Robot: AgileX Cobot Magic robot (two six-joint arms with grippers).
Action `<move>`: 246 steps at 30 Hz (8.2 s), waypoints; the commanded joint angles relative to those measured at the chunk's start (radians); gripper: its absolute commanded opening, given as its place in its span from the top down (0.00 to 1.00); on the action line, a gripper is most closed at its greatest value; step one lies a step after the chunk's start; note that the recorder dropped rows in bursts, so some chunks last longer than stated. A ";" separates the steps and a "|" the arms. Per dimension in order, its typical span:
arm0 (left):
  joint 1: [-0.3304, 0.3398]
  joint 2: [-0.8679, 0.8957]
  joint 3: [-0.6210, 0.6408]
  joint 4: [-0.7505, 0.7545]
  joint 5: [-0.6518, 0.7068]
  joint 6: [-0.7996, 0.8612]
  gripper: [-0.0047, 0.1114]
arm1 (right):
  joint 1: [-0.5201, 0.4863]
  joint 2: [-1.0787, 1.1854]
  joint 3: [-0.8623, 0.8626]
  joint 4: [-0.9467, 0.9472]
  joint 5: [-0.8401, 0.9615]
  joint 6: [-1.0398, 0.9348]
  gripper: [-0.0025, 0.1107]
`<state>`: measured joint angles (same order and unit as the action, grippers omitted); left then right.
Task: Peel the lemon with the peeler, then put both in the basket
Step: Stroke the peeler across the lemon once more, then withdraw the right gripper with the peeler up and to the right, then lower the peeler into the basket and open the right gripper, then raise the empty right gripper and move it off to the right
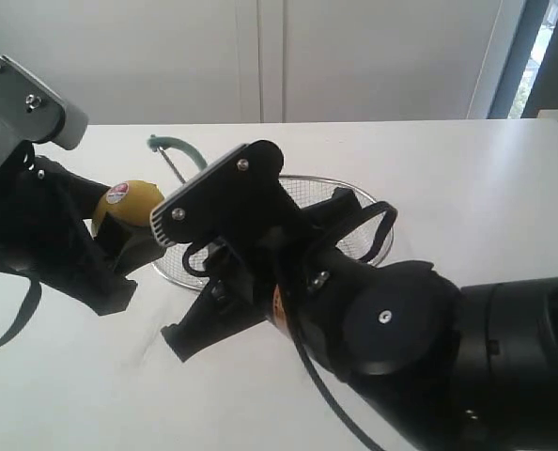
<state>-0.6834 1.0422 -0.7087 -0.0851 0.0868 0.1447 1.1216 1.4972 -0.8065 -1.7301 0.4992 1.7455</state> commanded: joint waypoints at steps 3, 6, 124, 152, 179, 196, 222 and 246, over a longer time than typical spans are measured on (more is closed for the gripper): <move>0.004 -0.007 -0.012 -0.011 -0.010 -0.010 0.96 | -0.002 -0.003 -0.010 -0.014 -0.080 0.013 0.98; 0.004 -0.007 -0.012 -0.011 -0.010 -0.010 0.96 | 0.020 -0.003 -0.010 -0.014 -0.054 0.013 0.98; 0.004 -0.007 -0.012 -0.007 0.014 -0.009 0.96 | -0.235 -0.378 -0.261 0.754 0.213 -0.906 0.98; 0.002 -0.007 -0.012 -0.007 0.004 -0.013 0.96 | -0.658 0.332 -0.453 1.792 -0.057 -1.878 0.98; 0.002 -0.007 -0.012 -0.011 0.004 -0.014 0.96 | -0.652 0.431 -0.447 1.891 -0.002 -1.876 0.98; 0.002 -0.007 -0.012 -0.011 0.004 -0.017 0.96 | -0.652 0.431 -0.401 1.895 -0.011 -1.875 0.98; 0.002 -0.007 -0.012 -0.013 0.004 -0.017 0.96 | -0.652 0.431 -0.401 1.906 -0.010 -1.874 0.63; 0.002 -0.007 -0.012 -0.013 0.004 -0.013 0.96 | -0.654 -0.282 -0.231 1.779 0.219 -1.873 0.97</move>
<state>-0.6813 1.0422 -0.7103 -0.0851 0.1017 0.1358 0.4700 1.2976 -1.0911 0.0649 0.6905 -0.1198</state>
